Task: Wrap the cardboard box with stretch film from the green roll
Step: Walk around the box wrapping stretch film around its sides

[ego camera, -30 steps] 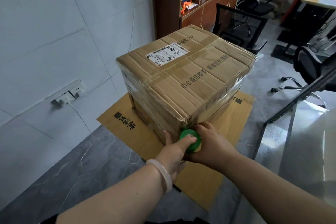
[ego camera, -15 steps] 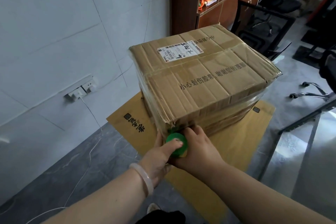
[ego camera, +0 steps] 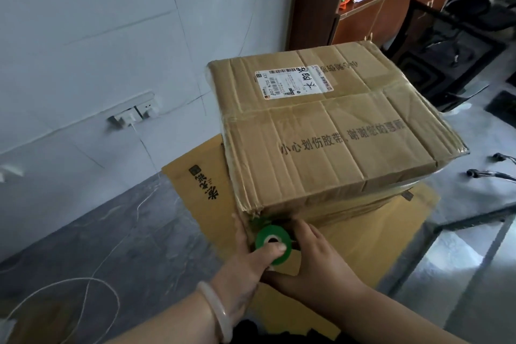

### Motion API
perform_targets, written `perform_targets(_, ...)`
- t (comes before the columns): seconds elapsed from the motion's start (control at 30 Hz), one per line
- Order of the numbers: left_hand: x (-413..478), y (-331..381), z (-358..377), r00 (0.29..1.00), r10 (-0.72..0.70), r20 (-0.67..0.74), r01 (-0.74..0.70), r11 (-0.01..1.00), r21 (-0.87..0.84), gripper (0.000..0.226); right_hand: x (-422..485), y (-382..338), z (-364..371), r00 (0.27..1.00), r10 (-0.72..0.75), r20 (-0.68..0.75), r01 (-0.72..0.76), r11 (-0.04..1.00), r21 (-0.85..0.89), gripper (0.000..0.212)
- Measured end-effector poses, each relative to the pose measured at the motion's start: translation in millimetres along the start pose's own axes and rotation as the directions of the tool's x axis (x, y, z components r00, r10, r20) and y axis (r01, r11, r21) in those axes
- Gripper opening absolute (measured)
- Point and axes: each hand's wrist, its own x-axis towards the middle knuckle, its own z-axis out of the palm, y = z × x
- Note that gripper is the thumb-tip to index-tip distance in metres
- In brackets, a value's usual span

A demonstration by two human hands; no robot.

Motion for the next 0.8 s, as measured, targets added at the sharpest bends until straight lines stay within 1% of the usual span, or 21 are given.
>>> perform_targets(0.13, -6, -11, 21, 0.99, -0.001, -0.142, -0.023, 0.986, -0.168, 0.129, 11, 22, -21, 0.987, -0.092, 0.132, 0.085, 0.994, 0.061, 0.059)
perform_targets(0.17, -8, -13, 25, 0.985, -0.007, -0.174, -0.029, 0.978, -0.206, 0.13, 14, 27, -25, 0.979, -0.124, 0.164, 0.116, 0.991, 0.06, 0.061)
perform_targets(0.27, -10, -21, 38, 0.963, -0.035, -0.268, -0.04, 0.963, -0.267, 0.13, 23, 39, -34, 0.929, -0.252, 0.271, 0.258, 0.966, 0.013, 0.076)
perform_targets(0.33, -13, -22, 47, 0.941, -0.065, -0.333, -0.047, 0.946, -0.32, 0.131, 24, 41, -40, 0.89, -0.303, 0.341, 0.327, 0.945, -0.014, 0.076)
perform_targets(0.43, -13, -24, 59, 0.91, -0.081, -0.408, -0.105, 0.905, -0.413, 0.128, 24, 41, -45, 0.861, -0.345, 0.373, 0.358, 0.933, 0.037, 0.079)
perform_targets(0.5, -13, -23, 66, 0.888, -0.085, -0.452, -0.143, 0.883, -0.447, 0.117, 24, 42, -48, 0.862, -0.331, 0.383, 0.334, 0.941, 0.061, 0.083)
perform_targets(0.53, -13, -23, 68, 0.883, -0.089, -0.462, -0.149, 0.879, -0.453, 0.115, 25, 43, -50, 0.864, -0.307, 0.399, 0.308, 0.949, 0.064, 0.083)
perform_targets(0.6, -11, -25, 71, 0.895, -0.076, -0.44, -0.15, 0.877, -0.456, 0.125, 26, 43, -55, 0.854, -0.266, 0.446, 0.279, 0.96, 0.039, 0.08)
perform_targets(0.67, -10, -29, 72, 0.909, -0.077, -0.409, -0.143, 0.865, -0.48, 0.136, 27, 44, -57, 0.852, -0.257, 0.456, 0.29, 0.957, -0.005, 0.078)
perform_targets(0.7, -10, -32, 71, 0.916, -0.066, -0.395, -0.152, 0.855, -0.495, 0.138, 27, 44, -58, 0.855, -0.258, 0.451, 0.299, 0.954, -0.02, 0.079)
perform_targets(0.73, -9, -34, 71, 0.922, -0.053, -0.383, -0.158, 0.853, -0.498, 0.134, 26, 44, -57, 0.856, -0.265, 0.444, 0.312, 0.949, -0.036, 0.081)
perform_targets(0.8, -7, -37, 73, 0.924, -0.042, -0.38, -0.16, 0.86, -0.485, 0.116, 20, 44, -55, 0.854, -0.257, 0.452, 0.341, 0.934, -0.112, 0.079)
